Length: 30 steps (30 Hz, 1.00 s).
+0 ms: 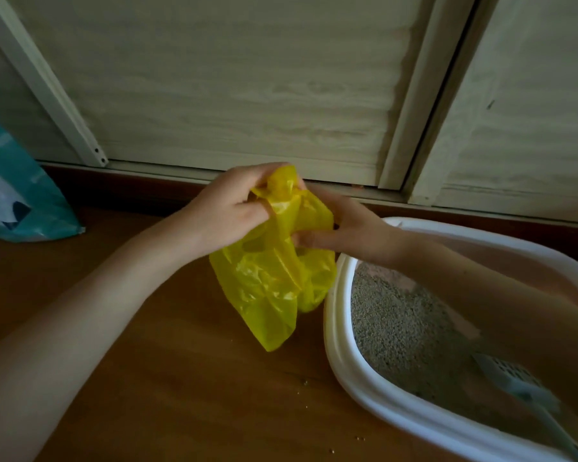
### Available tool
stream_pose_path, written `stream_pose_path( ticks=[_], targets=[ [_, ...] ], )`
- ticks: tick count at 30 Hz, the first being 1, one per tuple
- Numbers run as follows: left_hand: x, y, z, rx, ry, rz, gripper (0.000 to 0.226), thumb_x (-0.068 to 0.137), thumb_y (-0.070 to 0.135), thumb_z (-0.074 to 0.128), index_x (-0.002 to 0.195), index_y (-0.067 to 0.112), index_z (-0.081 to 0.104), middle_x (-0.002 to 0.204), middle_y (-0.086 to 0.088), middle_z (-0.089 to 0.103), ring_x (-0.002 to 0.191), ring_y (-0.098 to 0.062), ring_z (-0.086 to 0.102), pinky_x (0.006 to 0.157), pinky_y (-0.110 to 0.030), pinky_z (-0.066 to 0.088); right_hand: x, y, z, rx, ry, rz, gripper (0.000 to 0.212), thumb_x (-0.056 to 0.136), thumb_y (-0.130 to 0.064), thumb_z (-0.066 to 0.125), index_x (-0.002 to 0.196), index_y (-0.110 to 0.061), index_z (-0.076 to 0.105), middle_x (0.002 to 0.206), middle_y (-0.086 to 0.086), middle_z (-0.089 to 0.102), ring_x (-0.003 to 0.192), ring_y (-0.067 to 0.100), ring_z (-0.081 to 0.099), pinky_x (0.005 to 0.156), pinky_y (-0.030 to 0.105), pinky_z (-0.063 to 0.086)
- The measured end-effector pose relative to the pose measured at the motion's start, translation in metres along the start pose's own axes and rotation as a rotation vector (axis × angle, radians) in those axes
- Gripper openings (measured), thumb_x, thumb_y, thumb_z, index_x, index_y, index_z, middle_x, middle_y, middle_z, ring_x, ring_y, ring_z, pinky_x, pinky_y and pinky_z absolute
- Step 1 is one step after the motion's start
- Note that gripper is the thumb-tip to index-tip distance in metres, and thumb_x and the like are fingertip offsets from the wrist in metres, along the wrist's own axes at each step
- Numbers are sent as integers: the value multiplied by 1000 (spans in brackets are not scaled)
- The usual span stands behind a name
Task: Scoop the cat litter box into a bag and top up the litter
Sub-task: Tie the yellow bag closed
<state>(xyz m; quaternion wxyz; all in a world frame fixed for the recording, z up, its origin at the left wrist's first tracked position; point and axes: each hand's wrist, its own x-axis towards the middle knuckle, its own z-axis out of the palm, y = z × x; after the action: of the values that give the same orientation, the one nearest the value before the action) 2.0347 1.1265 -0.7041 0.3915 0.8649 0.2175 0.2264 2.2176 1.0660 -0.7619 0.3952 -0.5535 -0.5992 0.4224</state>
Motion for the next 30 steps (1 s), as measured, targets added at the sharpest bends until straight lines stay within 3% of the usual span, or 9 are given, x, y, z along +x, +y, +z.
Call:
stream_pose_path(
  ticks=[6, 10, 13, 16, 19, 21, 23, 27, 30],
  targets=[
    [0, 6, 6, -31, 54, -27, 28, 92, 10, 57, 117, 23, 56, 102, 2, 65, 94, -6, 61, 72, -24, 53, -4, 12, 18, 245, 14, 67, 14, 86, -3, 63, 95, -15, 65, 77, -10, 73, 76, 3, 68, 69, 18, 54],
    [3, 7, 4, -74, 163, -187, 13, 89, 22, 62, 99, 20, 55, 85, -1, 63, 81, -18, 61, 65, -40, 49, -13, -4, 20, 380, 253, 210, 13, 88, -10, 64, 99, -6, 69, 90, 11, 72, 82, 20, 70, 77, 33, 58],
    [5, 33, -6, -157, 164, -226, 8, 82, 21, 59, 78, 24, 65, 73, -14, 62, 68, -23, 55, 60, -33, 42, -18, -33, 11, 549, 411, 382, 19, 86, -18, 67, 101, -6, 68, 104, 21, 69, 95, 33, 67, 87, 47, 54],
    [13, 82, -20, -164, 16, -249, 14, 81, 19, 62, 70, 22, 69, 84, -17, 65, 71, -14, 60, 63, -24, 47, -27, -82, -4, 614, 391, 464, 15, 87, -10, 63, 98, -1, 66, 99, 27, 65, 91, 37, 63, 87, 47, 51],
    [33, 143, -41, 19, -248, -157, 12, 84, 21, 63, 73, 17, 65, 70, -10, 64, 67, -11, 58, 65, -36, 49, -33, -140, -24, 638, 360, 490, 15, 92, -1, 52, 80, -3, 61, 75, 15, 61, 75, 26, 57, 67, 29, 50],
    [52, 189, -65, 78, -375, -103, 9, 85, 19, 59, 80, 24, 64, 71, -5, 63, 71, -15, 61, 68, -43, 49, -50, -191, -45, 466, 287, 530, 14, 91, 9, 47, 90, 2, 59, 84, 9, 60, 83, 21, 54, 59, 8, 44],
    [70, 242, -93, 95, -513, -90, 14, 85, 18, 56, 85, 30, 63, 78, 1, 65, 76, -12, 62, 71, -42, 51, -57, -250, -60, 161, 173, 526, 36, 87, 17, 51, 122, 9, 50, 110, 6, 55, 102, 13, 53, 70, -2, 39],
    [96, 345, -149, 111, -841, -68, 37, 76, 15, 62, 102, 41, 60, 104, 3, 65, 90, -15, 63, 78, -43, 53, -45, -413, -65, -764, -460, 1044, 25, 71, 18, 67, 95, 11, 65, 84, 8, 63, 82, 16, 64, 71, 27, 56],
    [112, 434, -202, -28, -970, -42, 49, 75, 8, 70, 113, 36, 59, 115, 12, 60, 103, -11, 61, 88, -42, 51, -45, -513, -84, -762, -639, 1220, 20, 60, 16, 74, 77, 17, 64, 70, 27, 61, 70, 35, 61, 61, 42, 56]
  ],
)
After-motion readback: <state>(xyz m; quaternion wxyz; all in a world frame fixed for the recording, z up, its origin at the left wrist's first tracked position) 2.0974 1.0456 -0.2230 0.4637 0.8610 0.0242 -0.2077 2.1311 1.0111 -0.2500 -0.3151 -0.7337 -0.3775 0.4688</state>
